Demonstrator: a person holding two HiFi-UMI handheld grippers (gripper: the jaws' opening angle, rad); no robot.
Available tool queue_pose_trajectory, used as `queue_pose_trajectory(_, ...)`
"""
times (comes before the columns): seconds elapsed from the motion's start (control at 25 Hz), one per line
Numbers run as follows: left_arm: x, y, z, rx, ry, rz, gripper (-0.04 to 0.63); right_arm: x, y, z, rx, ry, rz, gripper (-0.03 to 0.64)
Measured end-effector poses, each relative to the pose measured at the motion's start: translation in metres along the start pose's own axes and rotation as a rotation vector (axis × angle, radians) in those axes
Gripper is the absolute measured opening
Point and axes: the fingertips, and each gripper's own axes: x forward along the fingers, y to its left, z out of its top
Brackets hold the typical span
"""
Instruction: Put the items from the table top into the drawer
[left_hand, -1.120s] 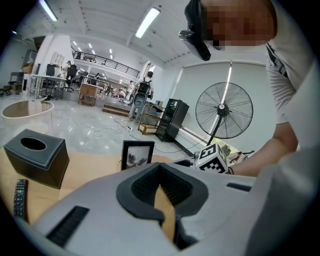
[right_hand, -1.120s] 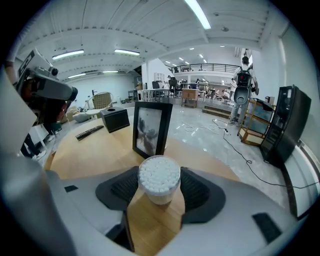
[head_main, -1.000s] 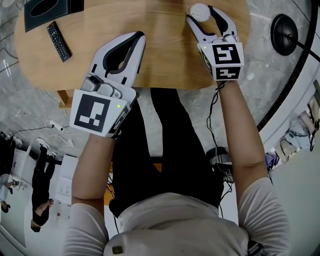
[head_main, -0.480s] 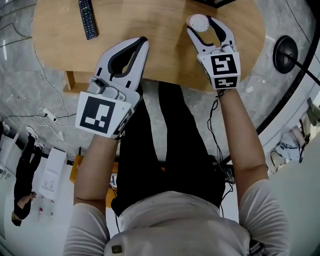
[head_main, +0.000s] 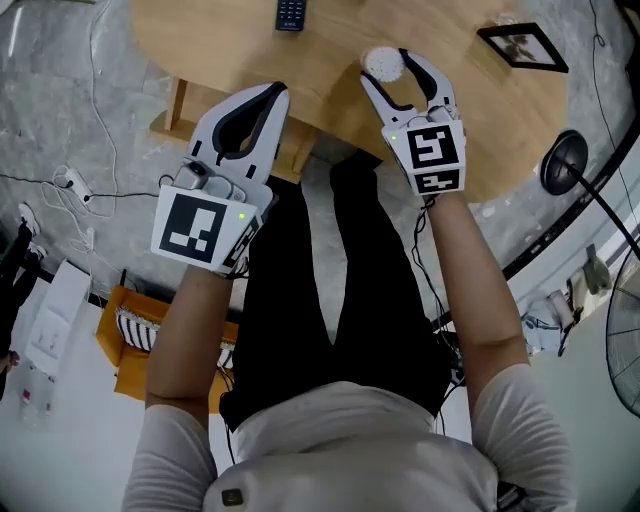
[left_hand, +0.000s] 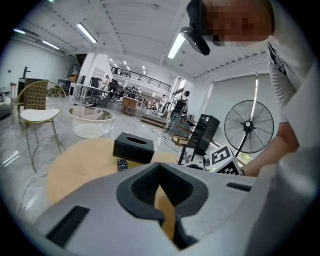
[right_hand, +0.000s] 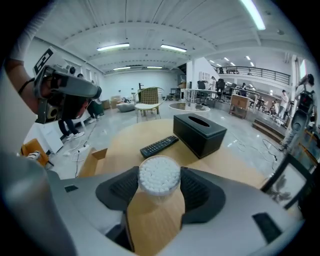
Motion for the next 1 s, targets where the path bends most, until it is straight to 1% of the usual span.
queue_pose_trajectory(0.28, -0.084, 0.078, -0.024, -0.086, -0.056, 0.136, 0.009, 0.058, 0.114, 0.042, -0.119, 0.013, 0.158, 0.278)
queue_pose_trajectory(0.52, -0.149, 0.133, -0.052, -0.152, -0.087, 0.225, 0.009, 0.098, 0.201, 0.067, -0.202, 0.025, 0.261, 0.279)
queue_pose_trajectory(0.76, -0.198, 0.171, -0.082, -0.217, -0.111, 0.306, 0.009, 0.132, 0.272, 0.074, -0.28, 0.043, 0.36, 0.279)
queue_pose_trajectory(1.0, -0.226, 0.195, -0.111, -0.262, -0.119, 0.352, 0.009, 0.162, 0.32, 0.063, -0.34, 0.07, 0.424, 0.279)
